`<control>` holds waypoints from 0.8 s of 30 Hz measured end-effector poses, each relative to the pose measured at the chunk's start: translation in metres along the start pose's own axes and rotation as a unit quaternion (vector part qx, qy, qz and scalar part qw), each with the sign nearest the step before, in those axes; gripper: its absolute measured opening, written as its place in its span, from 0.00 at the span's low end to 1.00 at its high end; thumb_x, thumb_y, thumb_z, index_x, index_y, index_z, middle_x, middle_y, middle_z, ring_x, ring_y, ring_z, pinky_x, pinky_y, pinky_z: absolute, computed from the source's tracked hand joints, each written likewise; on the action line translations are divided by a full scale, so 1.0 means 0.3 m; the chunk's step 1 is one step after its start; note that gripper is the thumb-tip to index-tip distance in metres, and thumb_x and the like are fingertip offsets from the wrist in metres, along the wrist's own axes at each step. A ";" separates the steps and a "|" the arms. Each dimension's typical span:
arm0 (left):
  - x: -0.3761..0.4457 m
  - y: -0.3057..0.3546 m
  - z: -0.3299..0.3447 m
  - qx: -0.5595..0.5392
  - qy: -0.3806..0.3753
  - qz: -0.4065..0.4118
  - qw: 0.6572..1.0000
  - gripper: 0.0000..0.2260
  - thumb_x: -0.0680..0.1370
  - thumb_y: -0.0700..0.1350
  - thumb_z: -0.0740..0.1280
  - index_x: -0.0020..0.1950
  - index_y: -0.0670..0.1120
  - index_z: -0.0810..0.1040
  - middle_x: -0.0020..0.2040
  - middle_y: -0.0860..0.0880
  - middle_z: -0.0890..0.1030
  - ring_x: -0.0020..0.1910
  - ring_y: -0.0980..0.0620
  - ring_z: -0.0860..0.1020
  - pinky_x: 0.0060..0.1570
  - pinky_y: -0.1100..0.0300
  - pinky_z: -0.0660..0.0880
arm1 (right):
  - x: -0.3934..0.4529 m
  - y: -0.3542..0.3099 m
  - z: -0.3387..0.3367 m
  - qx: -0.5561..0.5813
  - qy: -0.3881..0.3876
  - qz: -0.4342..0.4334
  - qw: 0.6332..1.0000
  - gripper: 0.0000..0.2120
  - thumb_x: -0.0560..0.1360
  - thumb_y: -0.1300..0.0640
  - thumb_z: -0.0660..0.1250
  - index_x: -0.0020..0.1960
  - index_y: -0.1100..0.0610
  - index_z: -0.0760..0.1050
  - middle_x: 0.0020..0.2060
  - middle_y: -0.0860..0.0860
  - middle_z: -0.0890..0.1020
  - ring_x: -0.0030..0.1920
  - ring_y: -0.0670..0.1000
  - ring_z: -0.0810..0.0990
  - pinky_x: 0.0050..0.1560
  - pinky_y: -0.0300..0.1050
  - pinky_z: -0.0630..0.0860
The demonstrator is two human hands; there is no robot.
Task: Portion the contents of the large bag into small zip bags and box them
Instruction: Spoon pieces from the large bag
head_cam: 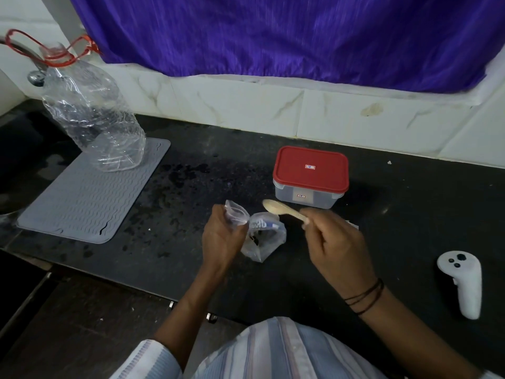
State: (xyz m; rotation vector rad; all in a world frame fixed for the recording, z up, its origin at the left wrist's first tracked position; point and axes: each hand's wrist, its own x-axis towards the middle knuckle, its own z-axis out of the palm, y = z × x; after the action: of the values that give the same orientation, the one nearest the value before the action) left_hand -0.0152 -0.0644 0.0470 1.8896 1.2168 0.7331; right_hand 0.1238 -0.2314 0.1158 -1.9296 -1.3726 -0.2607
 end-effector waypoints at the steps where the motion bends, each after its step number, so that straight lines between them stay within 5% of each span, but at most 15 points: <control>1: 0.003 -0.004 -0.002 -0.008 0.004 -0.018 1.000 0.12 0.74 0.47 0.73 0.48 0.48 0.71 0.43 0.52 0.79 0.41 0.52 0.80 0.36 0.60 0.71 | -0.018 0.017 0.001 0.030 -0.005 0.036 0.999 0.10 0.79 0.59 0.61 0.52 0.59 0.81 0.39 0.50 0.83 0.37 0.41 0.77 0.40 0.34 0.75; 6: -0.016 0.002 0.009 0.000 -0.020 -0.085 0.996 0.20 0.71 0.55 0.75 0.52 0.45 0.71 0.51 0.48 0.74 0.48 0.49 0.77 0.43 0.54 0.75 | -0.123 0.032 0.097 0.024 -0.154 0.108 0.982 0.10 0.77 0.54 0.62 0.52 0.53 0.81 0.36 0.47 0.82 0.35 0.43 0.79 0.38 0.40 0.80; 14: -0.054 -0.029 0.049 -0.024 -0.043 -0.203 0.978 0.36 0.65 0.58 0.77 0.64 0.45 0.63 0.62 0.44 0.70 0.58 0.44 0.74 0.56 0.42 0.78 | -0.119 0.056 0.231 0.040 -0.150 0.181 0.971 0.08 0.78 0.55 0.64 0.52 0.53 0.81 0.37 0.48 0.83 0.36 0.44 0.80 0.41 0.45 0.81; 20: -0.038 -0.021 0.063 -0.065 -0.042 -0.227 0.971 0.21 0.73 0.46 0.74 0.58 0.46 0.66 0.54 0.44 0.78 0.50 0.46 0.81 0.50 0.44 0.82 | -0.125 0.082 0.282 0.069 -0.172 0.239 0.953 0.08 0.78 0.54 0.62 0.48 0.53 0.81 0.36 0.48 0.82 0.36 0.44 0.81 0.41 0.47 0.81; 24: -0.023 -0.027 0.070 -0.123 -0.053 -0.228 0.964 0.17 0.73 0.39 0.71 0.58 0.46 0.70 0.54 0.43 0.79 0.50 0.45 0.82 0.48 0.45 0.83 | -0.132 0.076 0.293 0.181 -0.159 0.344 0.908 0.09 0.79 0.58 0.62 0.47 0.53 0.81 0.34 0.47 0.83 0.34 0.44 0.82 0.40 0.43 0.82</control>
State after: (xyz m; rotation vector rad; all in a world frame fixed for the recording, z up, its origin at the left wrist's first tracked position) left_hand -0.0052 -0.0745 0.0282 1.3589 1.3576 0.4955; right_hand 0.1062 -0.2052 0.0219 -2.0419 -0.7617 0.6301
